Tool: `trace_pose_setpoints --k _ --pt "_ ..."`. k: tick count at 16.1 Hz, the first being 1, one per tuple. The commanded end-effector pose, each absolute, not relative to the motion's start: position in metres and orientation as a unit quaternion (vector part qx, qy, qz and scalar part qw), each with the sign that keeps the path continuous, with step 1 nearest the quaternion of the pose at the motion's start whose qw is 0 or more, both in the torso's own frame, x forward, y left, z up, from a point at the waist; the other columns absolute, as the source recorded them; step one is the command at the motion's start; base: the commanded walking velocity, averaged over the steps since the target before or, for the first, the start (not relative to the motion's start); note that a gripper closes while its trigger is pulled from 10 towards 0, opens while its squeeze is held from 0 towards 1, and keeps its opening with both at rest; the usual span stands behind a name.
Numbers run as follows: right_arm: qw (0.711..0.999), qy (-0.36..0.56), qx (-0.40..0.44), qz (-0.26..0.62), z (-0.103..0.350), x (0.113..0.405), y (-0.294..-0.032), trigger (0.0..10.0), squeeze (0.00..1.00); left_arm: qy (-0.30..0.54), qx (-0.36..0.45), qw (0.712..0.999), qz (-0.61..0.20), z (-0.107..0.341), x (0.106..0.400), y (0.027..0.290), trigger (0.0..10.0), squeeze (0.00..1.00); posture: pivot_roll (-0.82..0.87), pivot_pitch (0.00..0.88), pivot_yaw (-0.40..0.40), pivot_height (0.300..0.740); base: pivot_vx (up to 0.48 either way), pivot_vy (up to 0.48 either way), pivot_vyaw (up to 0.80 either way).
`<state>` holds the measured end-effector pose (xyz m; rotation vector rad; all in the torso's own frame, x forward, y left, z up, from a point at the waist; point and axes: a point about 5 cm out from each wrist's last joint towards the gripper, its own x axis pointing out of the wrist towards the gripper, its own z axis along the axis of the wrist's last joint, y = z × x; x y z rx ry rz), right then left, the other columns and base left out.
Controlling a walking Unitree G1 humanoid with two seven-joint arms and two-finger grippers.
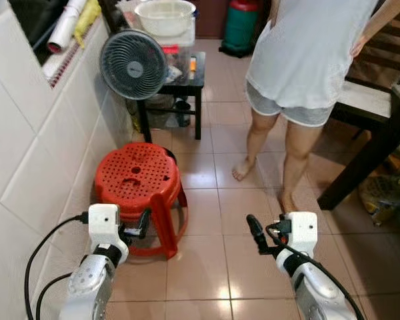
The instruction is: Setting the table
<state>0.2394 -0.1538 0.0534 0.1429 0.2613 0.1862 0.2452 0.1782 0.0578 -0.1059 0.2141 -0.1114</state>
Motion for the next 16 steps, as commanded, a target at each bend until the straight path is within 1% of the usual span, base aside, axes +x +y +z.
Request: trace_pose_setpoints --k 1,4,9,16 --pt "0.986 0.119 0.075 0.091 0.0599 0.2421 -0.1533 10.0 0.0 0.108 -0.053 0.992 -0.049 0.0603 0.2464 0.1808 10.0 0.0 -0.11 0.087 0.012 0.74 0.0 0.0 0.0" --pt "0.986 0.122 0.073 0.09 0.0604 0.2453 -0.1522 10.0 0.0 0.096 -0.084 0.99 -0.057 0.0659 0.2521 0.1796 10.0 0.0 -0.11 0.085 0.012 0.74 0.0 0.0 -0.75" --pt "0.986 0.12 0.073 0.091 0.0621 0.2462 -0.1514 10.0 0.0 0.093 -0.086 0.989 -0.08 0.0686 0.2531 0.1765 10.0 0.0 -0.12 0.088 0.014 0.74 0.0 0.0 -0.8" --pt "0.985 0.124 0.071 0.093 0.0605 0.2454 -0.1521 10.0 0.0 0.104 -0.093 0.985 -0.097 0.063 0.2489 0.172 10.0 0.0 -0.12 0.087 0.012 0.74 0.288 0.0 -0.79"
